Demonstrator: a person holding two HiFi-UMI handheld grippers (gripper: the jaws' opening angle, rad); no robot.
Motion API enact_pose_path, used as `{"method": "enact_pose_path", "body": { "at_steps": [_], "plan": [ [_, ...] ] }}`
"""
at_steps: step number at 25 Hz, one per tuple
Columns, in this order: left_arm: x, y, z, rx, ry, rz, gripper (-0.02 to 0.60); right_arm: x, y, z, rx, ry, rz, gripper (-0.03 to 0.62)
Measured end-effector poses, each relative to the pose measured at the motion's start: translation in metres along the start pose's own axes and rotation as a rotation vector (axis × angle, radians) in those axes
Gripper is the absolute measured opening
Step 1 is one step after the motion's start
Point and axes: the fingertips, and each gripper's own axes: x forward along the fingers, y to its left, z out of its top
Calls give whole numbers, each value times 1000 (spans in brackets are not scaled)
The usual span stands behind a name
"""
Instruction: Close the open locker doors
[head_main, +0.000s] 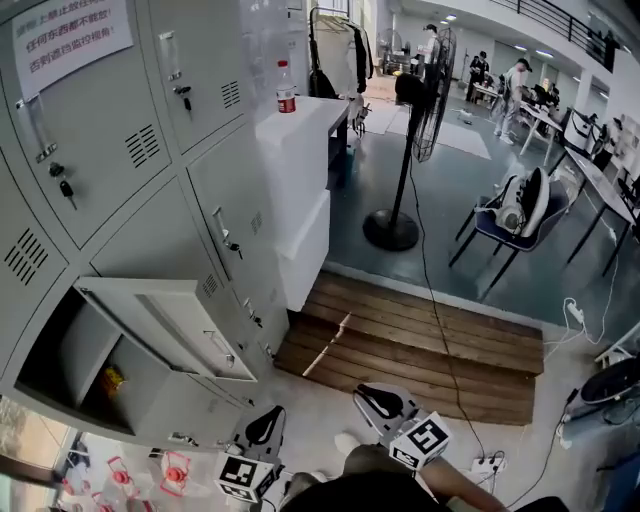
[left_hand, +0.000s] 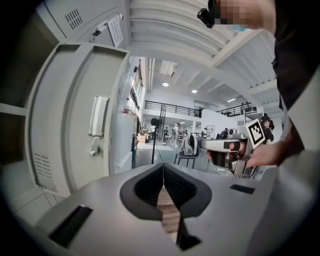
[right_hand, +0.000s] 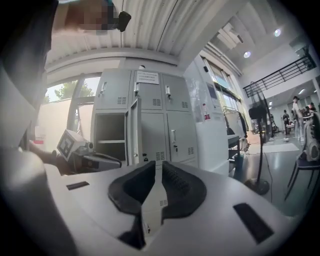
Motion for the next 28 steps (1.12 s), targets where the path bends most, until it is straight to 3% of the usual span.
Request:
{"method": "enact_pose_path", "body": {
  "at_steps": [16,28],
  "plan": [
    [-53,57,-16,-79,2,533,10,131,18,6,-27,34,527,52],
    [-107,47,-40,-178,14,856,9,185,60,-1,-51,46,770,105]
  ]
}}
